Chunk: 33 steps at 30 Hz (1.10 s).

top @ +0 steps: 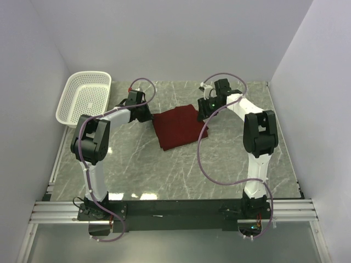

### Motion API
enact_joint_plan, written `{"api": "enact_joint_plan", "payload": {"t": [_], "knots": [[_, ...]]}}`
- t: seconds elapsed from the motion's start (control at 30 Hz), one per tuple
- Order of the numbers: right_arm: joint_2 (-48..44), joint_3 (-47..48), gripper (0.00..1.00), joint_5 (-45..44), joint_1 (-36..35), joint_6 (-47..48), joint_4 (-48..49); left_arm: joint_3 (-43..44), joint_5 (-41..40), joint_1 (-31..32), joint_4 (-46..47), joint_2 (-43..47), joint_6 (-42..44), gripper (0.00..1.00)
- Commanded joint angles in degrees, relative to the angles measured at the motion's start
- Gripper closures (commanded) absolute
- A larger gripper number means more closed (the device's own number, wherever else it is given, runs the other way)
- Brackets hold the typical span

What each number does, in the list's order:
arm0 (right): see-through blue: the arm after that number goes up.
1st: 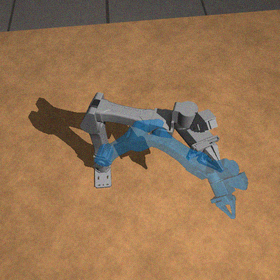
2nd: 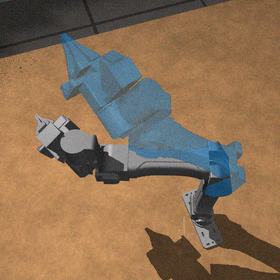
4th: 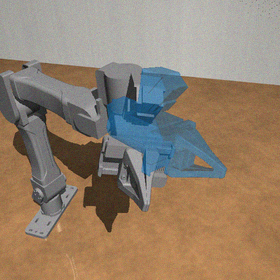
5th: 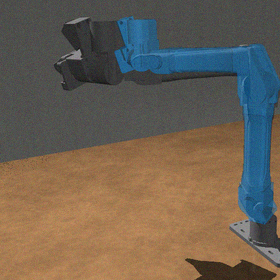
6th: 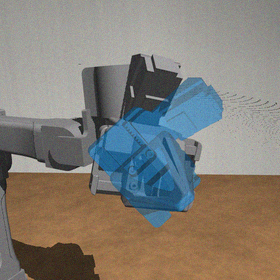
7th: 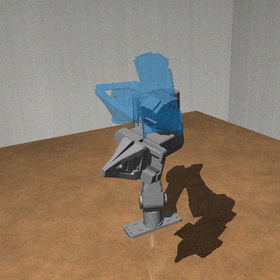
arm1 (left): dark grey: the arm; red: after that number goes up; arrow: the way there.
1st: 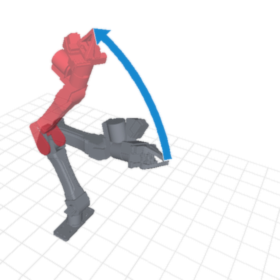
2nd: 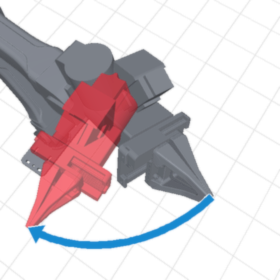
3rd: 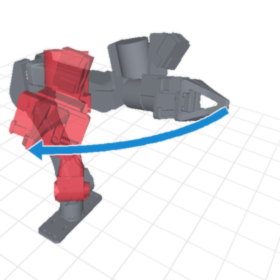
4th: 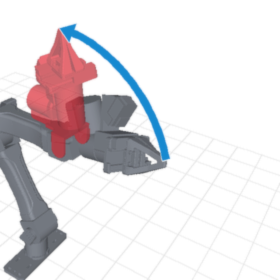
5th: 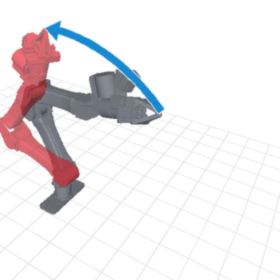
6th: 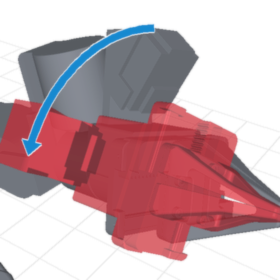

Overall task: Fold and stack the t-shirts
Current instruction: Fold the tshirt

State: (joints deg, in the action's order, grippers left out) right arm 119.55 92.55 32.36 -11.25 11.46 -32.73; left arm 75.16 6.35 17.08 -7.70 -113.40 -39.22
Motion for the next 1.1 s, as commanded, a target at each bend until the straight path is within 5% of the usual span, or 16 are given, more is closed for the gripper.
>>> {"api": "enact_joint_plan", "payload": {"t": [0.0,0.23,0.63,0.73,0.8,0.83,0.93,1.07], "knots": [[1.5,0.6,0.59,2.4,0.3,0.2,-2.9,2.2,-0.3,0.1,1.0,1.1,0.3,0.96],[-0.2,-1.3,1.00,1.7,0.5,1.0,-4.5,2.0,-0.8,0.1,1.5,0.7,0.5,0.98],[-2.7,-7.1,1.00,-2.7,2.0,0.8,-1.9,1.0,-2.2,-1.2,1.5,0.3,1.1,0.99],[-3.7,-6.9,0.76,-0.8,2.1,0.6,-1.3,1.0,0.1,-1.2,2.9,0.5,1.4,0.97],[-5.1,-6.5,0.59,-0.4,2.3,0.5,-0.6,1.3,1.6,-1.3,3.7,1.0,2.0,0.73],[-5.7,-6.3,0.57,0.2,2.4,0.4,-0.4,1.4,1.6,-1.3,4.3,2.2,2.3,0.59],[-7.9,-4.5,0.54,1.0,2.8,1.1,-0.5,1.6,2.2,-1.5,5.9,6.0,3.7,0.41],[-8.4,-1.0,0.53,3.1,2.9,2.2,-1.2,2.1,2.8,-2.2,6.3,11.3,6.8,0.34]]}}
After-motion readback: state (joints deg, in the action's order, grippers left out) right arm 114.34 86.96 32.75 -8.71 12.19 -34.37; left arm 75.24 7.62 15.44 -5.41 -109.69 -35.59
